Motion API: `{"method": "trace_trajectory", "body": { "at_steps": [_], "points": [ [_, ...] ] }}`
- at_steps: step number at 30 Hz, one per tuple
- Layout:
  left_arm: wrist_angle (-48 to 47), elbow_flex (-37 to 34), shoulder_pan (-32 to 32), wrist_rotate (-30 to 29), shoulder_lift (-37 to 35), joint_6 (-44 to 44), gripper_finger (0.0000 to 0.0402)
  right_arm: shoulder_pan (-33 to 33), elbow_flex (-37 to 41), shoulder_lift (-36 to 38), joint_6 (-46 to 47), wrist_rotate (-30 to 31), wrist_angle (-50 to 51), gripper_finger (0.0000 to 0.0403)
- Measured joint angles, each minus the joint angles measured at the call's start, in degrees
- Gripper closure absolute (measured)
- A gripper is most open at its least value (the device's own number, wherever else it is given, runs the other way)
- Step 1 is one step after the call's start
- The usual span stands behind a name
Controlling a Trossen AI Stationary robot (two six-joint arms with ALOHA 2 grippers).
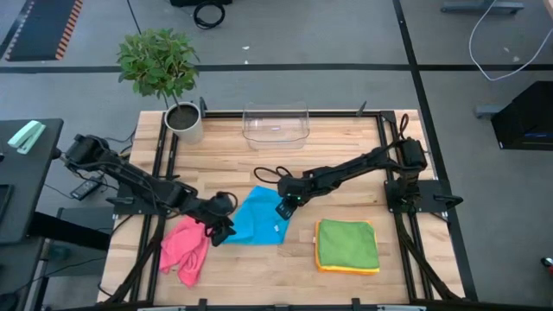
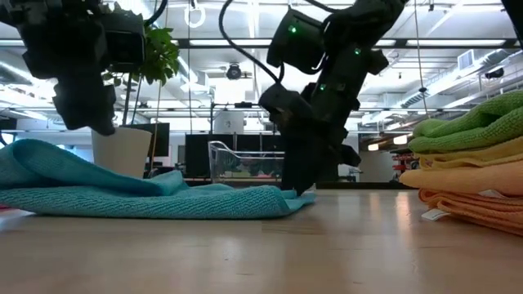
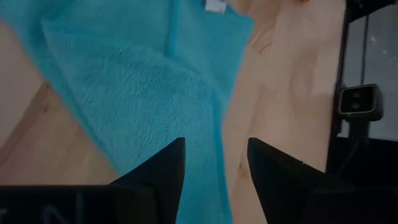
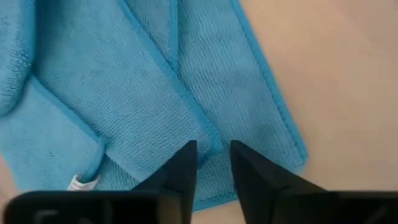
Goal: Fold microfiber towels
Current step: Fold the blue towel on the table
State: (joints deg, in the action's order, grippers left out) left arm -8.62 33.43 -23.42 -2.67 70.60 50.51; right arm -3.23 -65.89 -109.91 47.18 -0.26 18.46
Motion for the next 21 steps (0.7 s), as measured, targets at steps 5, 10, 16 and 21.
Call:
{"method": "trace_trajectory", "body": {
  "at_steps": [5,10,16,21],
  "points": [
    [1.66,0.02,-0.01,-0.58,-0.01,-3.97,0.0226,-0.28,0.05,0.63,-3.29,0.38,-3.16,0.0368],
    [8.20,0.00,-0.69,-3.49,4.48,-16.18,0.0230,-0.24,0.03,1.73,-4.60,0.59,-5.13,0.0396],
    [14.83,1.20,-0.76,-3.53,14.73,-27.20,0.0230,0.60,0.05,2.25,-4.28,0.67,-3.51,0.0400],
    [12.40,4.86,-1.62,-3.77,20.23,-33.73,0.0229,0.47,0.06,2.25,-4.21,0.63,-3.16,0.0401]
  ]
}}
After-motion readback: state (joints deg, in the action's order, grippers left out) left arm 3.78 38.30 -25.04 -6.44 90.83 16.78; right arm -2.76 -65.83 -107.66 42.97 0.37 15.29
